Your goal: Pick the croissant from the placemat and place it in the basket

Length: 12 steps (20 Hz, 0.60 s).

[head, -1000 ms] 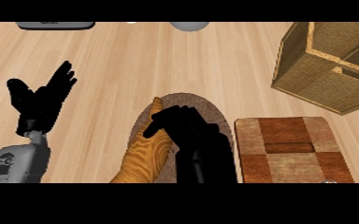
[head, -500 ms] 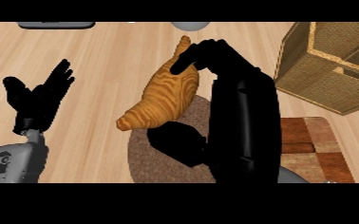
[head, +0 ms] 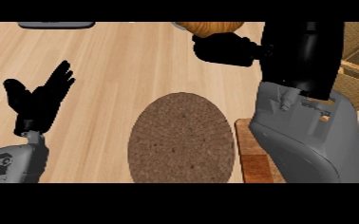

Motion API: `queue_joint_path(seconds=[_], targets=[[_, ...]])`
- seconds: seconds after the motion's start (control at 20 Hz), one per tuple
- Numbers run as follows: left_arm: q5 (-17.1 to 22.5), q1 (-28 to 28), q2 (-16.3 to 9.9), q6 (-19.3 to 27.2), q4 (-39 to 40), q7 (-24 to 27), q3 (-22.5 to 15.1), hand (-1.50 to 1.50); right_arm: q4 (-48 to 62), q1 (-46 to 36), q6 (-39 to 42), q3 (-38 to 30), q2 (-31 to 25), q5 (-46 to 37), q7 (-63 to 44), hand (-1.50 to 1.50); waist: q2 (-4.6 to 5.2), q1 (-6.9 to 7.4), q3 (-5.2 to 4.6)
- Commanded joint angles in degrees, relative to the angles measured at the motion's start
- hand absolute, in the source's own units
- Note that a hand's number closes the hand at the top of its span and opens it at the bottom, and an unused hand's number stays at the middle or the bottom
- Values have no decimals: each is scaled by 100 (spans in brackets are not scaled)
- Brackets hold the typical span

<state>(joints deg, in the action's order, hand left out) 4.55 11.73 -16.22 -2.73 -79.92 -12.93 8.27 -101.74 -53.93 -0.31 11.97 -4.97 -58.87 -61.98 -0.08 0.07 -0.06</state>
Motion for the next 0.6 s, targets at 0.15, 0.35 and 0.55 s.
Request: queue_joint_path(seconds=[0.15, 0.35, 0.55], targets=[[-149, -91, 219, 201, -171, -122, -140, 0, 553, 211, 161, -835, -574, -77, 179, 150, 5, 4, 7], [2, -125, -44, -123, -35, 81, 89, 0, 663, 457, 262, -1344, -932, 356, 731, 150, 5, 4, 6], [-173, 114, 193, 159, 26, 11, -28, 0, 672, 1145, 16, -1254, -1017, 371, 1347, 150, 9, -10, 7]])
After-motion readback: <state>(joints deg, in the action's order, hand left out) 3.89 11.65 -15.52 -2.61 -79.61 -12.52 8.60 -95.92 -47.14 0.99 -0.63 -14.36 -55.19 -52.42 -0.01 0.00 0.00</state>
